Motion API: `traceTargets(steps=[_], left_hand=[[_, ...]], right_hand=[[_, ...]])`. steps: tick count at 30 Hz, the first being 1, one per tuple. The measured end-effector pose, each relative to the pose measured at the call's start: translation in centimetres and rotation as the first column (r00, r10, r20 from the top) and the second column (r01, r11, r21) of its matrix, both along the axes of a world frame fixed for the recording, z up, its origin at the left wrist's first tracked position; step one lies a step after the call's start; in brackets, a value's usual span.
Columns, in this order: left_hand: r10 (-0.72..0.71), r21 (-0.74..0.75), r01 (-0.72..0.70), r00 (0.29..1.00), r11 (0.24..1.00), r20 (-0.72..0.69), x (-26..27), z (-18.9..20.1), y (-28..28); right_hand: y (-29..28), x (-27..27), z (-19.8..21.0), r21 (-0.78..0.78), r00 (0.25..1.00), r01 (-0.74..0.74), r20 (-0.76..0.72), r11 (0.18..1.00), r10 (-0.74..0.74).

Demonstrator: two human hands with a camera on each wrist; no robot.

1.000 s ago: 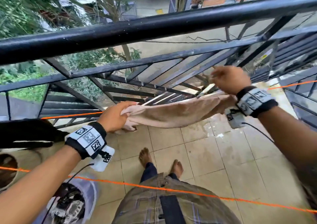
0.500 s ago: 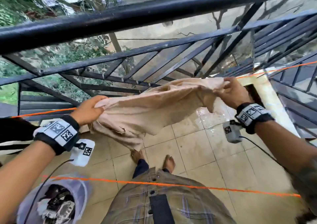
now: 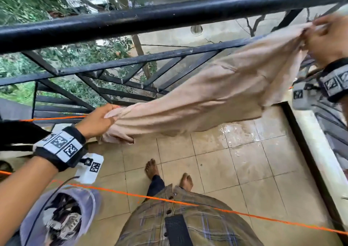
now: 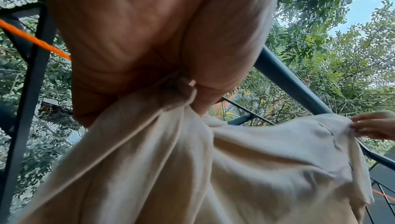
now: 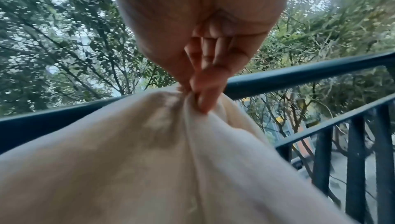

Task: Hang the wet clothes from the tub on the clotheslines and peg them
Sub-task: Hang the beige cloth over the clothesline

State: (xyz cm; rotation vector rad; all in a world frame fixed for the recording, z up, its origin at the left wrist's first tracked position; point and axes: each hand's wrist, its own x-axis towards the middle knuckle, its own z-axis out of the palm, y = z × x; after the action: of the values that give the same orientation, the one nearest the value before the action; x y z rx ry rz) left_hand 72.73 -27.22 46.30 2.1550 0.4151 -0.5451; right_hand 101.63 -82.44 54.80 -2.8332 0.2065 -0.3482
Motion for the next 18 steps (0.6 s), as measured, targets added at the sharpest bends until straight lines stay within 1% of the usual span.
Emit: traceTargets(steps=[1,2,3,4,5,6,7,9,12,14,16,17,18], left_hand=[[0.014,0.003,-0.014,1.000,1.000,0.001,-0.2,0.0,-0.2],[0.025,0.004,-0.025,1.000,1.000,0.006,-0.2,-0.2,-0.4],[0.032,0.008,-0.033,0.999,0.999,0.003,-0.3,-0.3,-0.8],[0.043,0.006,-0.043,0.999,0.999,-0.002,-0.3,-0.5,-1.0],[0.051,0.013,-0.051,0.999,0.999,-0.009,-0.2,-0.6,-1.2],[0.056,0.016,-0.055,0.998,0.998,-0.016,-0.2,-1.0,-1.1],[0.055,0.026,-0.054,0.998,0.998,-0.036,-0.2,-1.2,-1.0],[0.059,0.049,-0.056,0.996,0.997,-0.065,-0.3,-1.8,-0.6],[0.084,0.074,-0.076,0.990,0.994,-0.111,0.0,-2.3,-0.9],[0.076,0.120,-0.059,0.988,0.991,-0.136,0.2,-2.6,-0.9],[0.073,0.155,-0.050,0.987,0.987,-0.146,0.4,-3.1,-0.5],[0.089,0.160,-0.065,0.985,0.985,-0.149,0.5,-3.0,-0.5],[0.096,0.173,-0.071,0.985,0.982,-0.143,0.8,-3.2,-0.2]], right_hand=[[1.3,0.1,0.6,0.022,0.994,-0.035,-0.103,0.999,0.037],[3.2,-0.2,0.6,0.009,0.976,-0.087,-0.198,0.996,0.087],[4.5,-0.8,0.0,-0.028,0.936,-0.168,-0.317,0.985,0.151],[5.5,-1.8,-0.9,-0.060,0.883,-0.229,-0.433,0.971,0.182],[6.4,-3.2,-1.8,-0.073,0.848,-0.248,-0.499,0.966,0.180],[6.9,-4.2,-3.0,-0.049,0.826,-0.258,-0.530,0.965,0.194],[7.2,-5.6,-4.0,-0.031,0.825,-0.260,-0.526,0.965,0.206],[6.8,-8.2,-6.2,-0.028,0.856,-0.223,-0.483,0.974,0.182],[5.8,-11.4,-8.0,-0.026,0.899,-0.159,-0.416,0.987,0.134],[5.0,-12.9,-9.6,0.007,0.872,-0.097,-0.481,0.995,0.088],[4.2,-14.4,-11.6,0.074,0.810,-0.026,-0.583,0.997,0.065],[4.0,-15.2,-12.6,0.139,0.782,0.039,-0.620,0.990,0.056],[3.8,-15.9,-13.7,0.239,0.760,0.139,-0.647,0.961,0.051]])
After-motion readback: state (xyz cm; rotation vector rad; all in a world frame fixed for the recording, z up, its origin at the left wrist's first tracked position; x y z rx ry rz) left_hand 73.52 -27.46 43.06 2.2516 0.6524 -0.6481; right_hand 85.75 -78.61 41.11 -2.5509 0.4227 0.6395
